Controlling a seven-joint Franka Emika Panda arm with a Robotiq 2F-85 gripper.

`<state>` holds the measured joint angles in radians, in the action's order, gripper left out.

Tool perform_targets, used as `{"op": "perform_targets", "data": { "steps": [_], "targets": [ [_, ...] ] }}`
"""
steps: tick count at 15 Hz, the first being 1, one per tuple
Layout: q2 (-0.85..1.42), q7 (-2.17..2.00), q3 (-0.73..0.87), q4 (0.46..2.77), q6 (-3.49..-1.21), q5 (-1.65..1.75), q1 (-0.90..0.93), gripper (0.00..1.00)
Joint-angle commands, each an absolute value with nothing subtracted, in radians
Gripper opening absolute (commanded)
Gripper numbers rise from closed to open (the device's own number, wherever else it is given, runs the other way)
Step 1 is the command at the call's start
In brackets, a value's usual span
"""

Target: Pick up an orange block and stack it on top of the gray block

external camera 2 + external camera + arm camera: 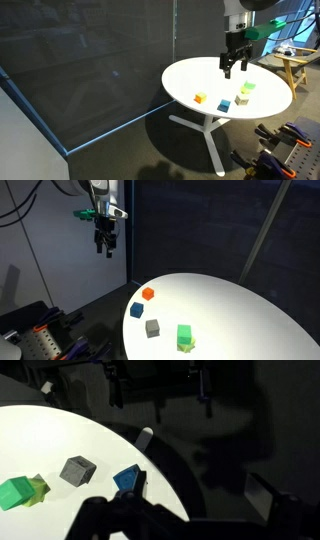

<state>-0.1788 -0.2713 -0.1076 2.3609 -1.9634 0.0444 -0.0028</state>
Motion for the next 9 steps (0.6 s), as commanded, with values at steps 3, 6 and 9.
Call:
{"op": "perform_targets", "data": {
  "steps": [3, 6, 9],
  "targets": [
    [-0.179, -0.273, -0.095, 2.359, -1.962, 0.047, 0.01, 1.0],
    [-0.179, -0.273, -0.095, 2.359, -1.962, 0.047, 0.01, 1.0],
    [-0.177, -0.275, -0.09, 2.355, -1.982, 0.041, 0.009, 1.0]
  ]
}}
